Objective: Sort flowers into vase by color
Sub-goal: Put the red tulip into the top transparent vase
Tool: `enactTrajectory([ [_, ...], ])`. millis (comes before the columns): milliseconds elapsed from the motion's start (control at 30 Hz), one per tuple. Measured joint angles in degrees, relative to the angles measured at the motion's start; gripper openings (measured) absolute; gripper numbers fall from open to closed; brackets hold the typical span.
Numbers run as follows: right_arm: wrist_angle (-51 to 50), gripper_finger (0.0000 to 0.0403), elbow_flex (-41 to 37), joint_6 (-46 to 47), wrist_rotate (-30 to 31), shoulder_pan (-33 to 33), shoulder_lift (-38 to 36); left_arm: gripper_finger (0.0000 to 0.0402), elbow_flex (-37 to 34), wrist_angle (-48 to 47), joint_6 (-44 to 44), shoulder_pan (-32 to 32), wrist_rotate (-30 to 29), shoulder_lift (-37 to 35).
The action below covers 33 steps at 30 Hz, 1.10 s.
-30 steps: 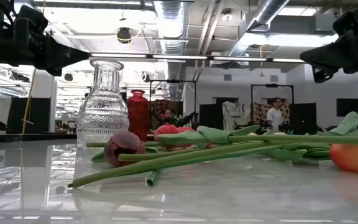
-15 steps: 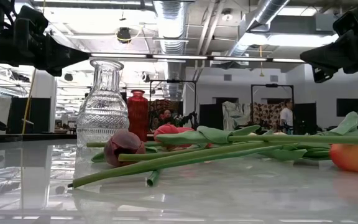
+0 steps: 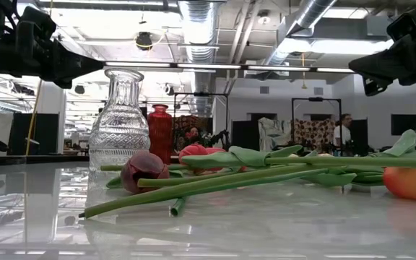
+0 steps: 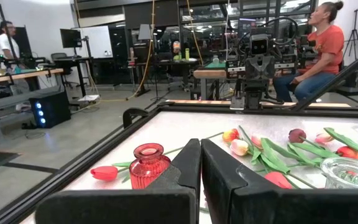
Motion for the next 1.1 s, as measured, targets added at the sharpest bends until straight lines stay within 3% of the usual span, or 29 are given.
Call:
enactTrajectory([
  [500,1.32,0.0043,-0.11,0.0,0.02,-0.01,-0.02,0.0,0.02,0.04,4.21,0.0,-0.71,0.0],
  [833,3.15,0.0045,-0.24,0.64,0.28,0.01,0.01,0.0,0.01,0.07,-2.8,0.0,-0.69,0.0],
  [1100,3.65,0.0092,-0.2,9.12,9.8,0.01,0.01,0.0,0.01,0.1,-3.26,0.0,-1.06,0.0],
])
